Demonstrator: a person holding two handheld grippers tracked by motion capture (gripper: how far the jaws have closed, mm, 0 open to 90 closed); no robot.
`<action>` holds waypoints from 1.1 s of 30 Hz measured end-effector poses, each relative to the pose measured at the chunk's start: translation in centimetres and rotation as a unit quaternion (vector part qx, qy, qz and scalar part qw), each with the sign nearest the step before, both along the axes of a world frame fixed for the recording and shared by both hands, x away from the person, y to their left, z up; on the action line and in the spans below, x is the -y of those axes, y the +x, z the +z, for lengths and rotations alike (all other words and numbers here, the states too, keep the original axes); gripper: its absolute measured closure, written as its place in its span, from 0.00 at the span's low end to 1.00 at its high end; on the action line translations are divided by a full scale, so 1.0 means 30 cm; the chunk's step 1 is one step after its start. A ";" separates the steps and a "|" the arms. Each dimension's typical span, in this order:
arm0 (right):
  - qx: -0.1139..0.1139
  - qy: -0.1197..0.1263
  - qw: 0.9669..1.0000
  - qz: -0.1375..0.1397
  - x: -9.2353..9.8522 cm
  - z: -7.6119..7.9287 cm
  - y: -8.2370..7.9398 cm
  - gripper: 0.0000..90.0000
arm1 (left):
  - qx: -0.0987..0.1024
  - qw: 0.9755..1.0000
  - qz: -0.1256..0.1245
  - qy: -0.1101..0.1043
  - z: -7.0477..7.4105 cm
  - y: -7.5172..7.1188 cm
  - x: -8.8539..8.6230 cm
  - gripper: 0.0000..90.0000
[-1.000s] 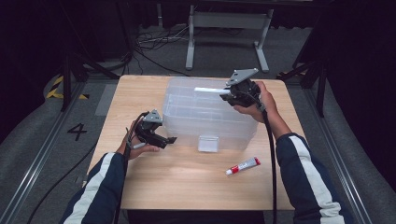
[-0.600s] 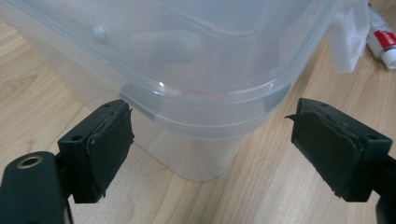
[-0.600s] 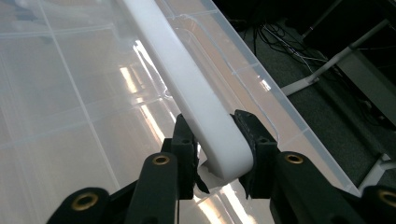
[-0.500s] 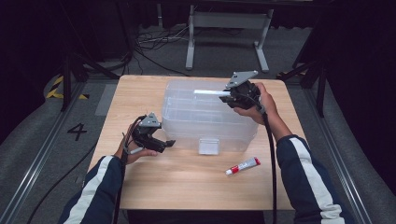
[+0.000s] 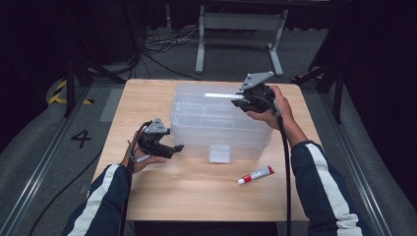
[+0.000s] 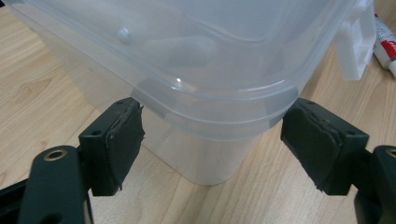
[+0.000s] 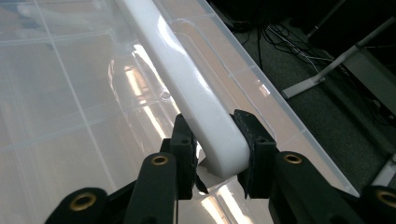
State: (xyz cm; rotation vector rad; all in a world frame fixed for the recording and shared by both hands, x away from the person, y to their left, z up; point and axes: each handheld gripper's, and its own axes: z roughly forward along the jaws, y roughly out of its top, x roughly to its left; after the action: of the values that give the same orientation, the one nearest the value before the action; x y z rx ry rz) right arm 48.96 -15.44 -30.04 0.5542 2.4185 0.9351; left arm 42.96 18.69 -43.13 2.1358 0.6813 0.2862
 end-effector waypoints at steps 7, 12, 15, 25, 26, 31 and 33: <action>0.000 0.006 1.000 -0.002 0.003 0.003 0.005 0.79 | -0.007 1.000 -0.001 -0.004 -0.014 0.000 -0.008 0.29; -0.003 0.007 1.000 -0.004 0.003 0.009 0.011 0.79 | -0.006 1.000 -0.002 -0.002 -0.012 -0.001 -0.010 0.30; -0.004 0.009 1.000 -0.006 0.004 0.011 0.014 0.79 | -0.007 1.000 -0.003 -0.002 -0.012 -0.001 -0.011 0.30; -0.010 0.012 1.000 -0.013 0.003 0.019 0.020 0.78 | -0.002 1.000 -0.006 -0.004 -0.007 -0.004 -0.017 0.32; -0.012 0.014 1.000 -0.015 0.004 0.020 0.021 0.78 | -0.003 1.000 -0.006 -0.006 -0.004 -0.006 -0.019 0.33; -0.013 0.012 1.000 -0.018 0.002 0.031 0.031 0.78 | 0.000 1.000 -0.006 -0.002 0.004 -0.014 -0.024 0.36; -0.015 0.014 1.000 -0.017 0.003 0.032 0.035 0.78 | -0.001 1.000 -0.007 -0.002 0.008 -0.017 -0.026 0.38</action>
State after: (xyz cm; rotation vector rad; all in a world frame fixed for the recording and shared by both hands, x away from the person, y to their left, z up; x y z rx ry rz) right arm 50.02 -15.54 -29.08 0.6228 2.4176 0.9543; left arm 42.46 19.47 -42.90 2.1363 0.6675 0.2741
